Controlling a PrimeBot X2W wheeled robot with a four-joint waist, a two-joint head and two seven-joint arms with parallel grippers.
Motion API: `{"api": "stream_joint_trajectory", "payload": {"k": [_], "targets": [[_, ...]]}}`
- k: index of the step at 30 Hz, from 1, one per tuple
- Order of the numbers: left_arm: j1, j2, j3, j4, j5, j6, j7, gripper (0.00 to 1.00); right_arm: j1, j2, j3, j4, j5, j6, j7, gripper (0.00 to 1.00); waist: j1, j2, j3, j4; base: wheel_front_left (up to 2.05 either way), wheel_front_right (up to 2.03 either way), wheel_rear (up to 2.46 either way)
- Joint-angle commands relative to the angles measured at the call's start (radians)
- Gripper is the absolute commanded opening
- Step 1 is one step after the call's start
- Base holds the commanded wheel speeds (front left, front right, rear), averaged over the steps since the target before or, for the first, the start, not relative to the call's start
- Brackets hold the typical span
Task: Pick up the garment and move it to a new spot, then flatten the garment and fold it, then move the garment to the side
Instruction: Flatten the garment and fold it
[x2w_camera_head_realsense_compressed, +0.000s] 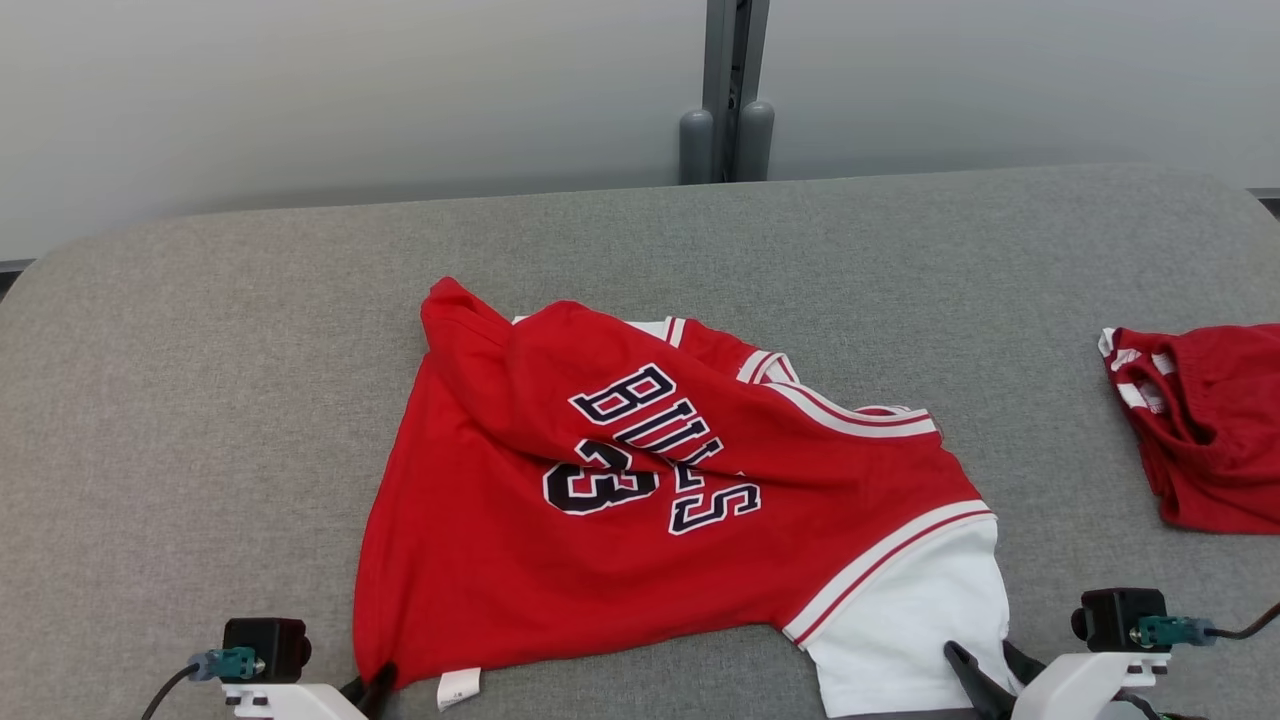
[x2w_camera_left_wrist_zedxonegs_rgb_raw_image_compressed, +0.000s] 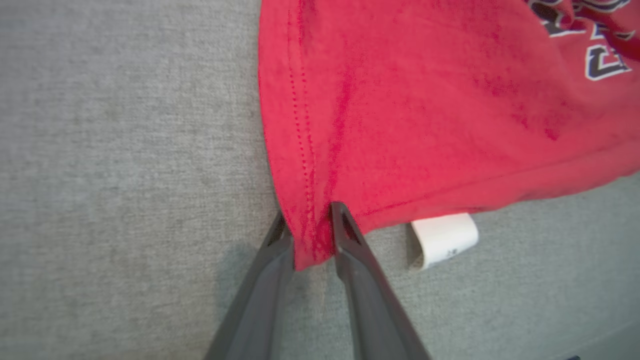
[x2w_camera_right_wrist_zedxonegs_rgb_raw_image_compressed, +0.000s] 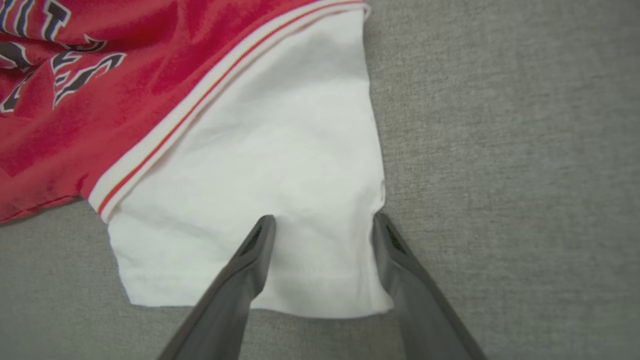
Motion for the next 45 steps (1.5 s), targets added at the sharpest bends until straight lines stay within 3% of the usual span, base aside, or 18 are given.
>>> {"api": "stream_joint_trajectory", "payload": {"k": [1, 2, 3, 18, 24, 29, 36, 43, 45], "targets": [[-0.003, -0.006, -0.009, 0.007, -0.005, -0.005, 0.003, 0.0, 0.001, 0.005, 0.018, 0.012, 0.01, 0.003, -0.002, 0.45, 0.0, 0.0, -0.002, 0.001, 0.0, 0.0, 0.0], [-0.002, -0.002, -0.009, 0.007, -0.008, -0.007, 0.003, 0.0, 0.0, 0.001, 0.026, 0.012, 0.016, 0.003, -0.007, 0.13, 0.0, 0.0, -0.004, 0.002, 0.0, 0.0, 0.0], [-0.001, 0.002, -0.009, 0.005, -0.008, -0.008, 0.0, 0.0, -0.001, -0.002, 0.033, 0.011, 0.025, 0.003, -0.007, 0.0, 0.0, 0.0, -0.006, 0.002, 0.0, 0.0, 0.0], [0.009, 0.028, 0.009, -0.124, -0.016, 0.008, -0.041, 0.0, 0.015, -0.073, 0.024, -0.129, 0.077, 0.002, -0.106, 0.0, 0.0, 0.0, -0.022, 0.005, 0.0, 0.0, 0.0], [-0.116, 0.079, 0.01, -0.207, 0.004, -0.013, -0.028, 0.0, -0.085, -0.085, 0.045, -0.237, 0.22, 0.002, -0.155, 0.0, 0.0, 0.0, 0.02, -0.001, 0.0, 0.0, 0.0], [-0.328, 0.119, -0.01, -0.193, -0.024, -0.033, 0.028, 0.0, -0.273, -0.131, 0.07, -0.23, 0.336, 0.002, -0.183, 0.0, 0.0, 0.0, 0.104, 0.0, 0.0, 0.0, 0.0], [-0.709, 0.163, -0.058, -0.052, -0.067, -0.046, 0.091, 0.0, -0.642, -0.203, 0.156, -0.135, 0.47, 0.002, -0.188, 0.0, 0.0, 0.0, 0.264, -0.007, 0.0, 0.0, 0.0], [-1.107, 0.194, -0.084, 0.17, -0.037, -0.046, 0.065, 0.0, -1.051, -0.204, 0.254, 0.035, 0.51, 0.002, -0.24, 0.0, 0.0, 0.0, 0.408, -0.034, 0.0, 0.0, 0.0], [-1.159, 0.198, -0.092, 0.198, -0.029, -0.046, 0.055, 0.0, -1.104, -0.203, 0.265, 0.058, 0.51, 0.002, -0.254, 0.0, 0.0, 0.0, 0.425, -0.037, 0.0, 0.0, 0.0]]}}
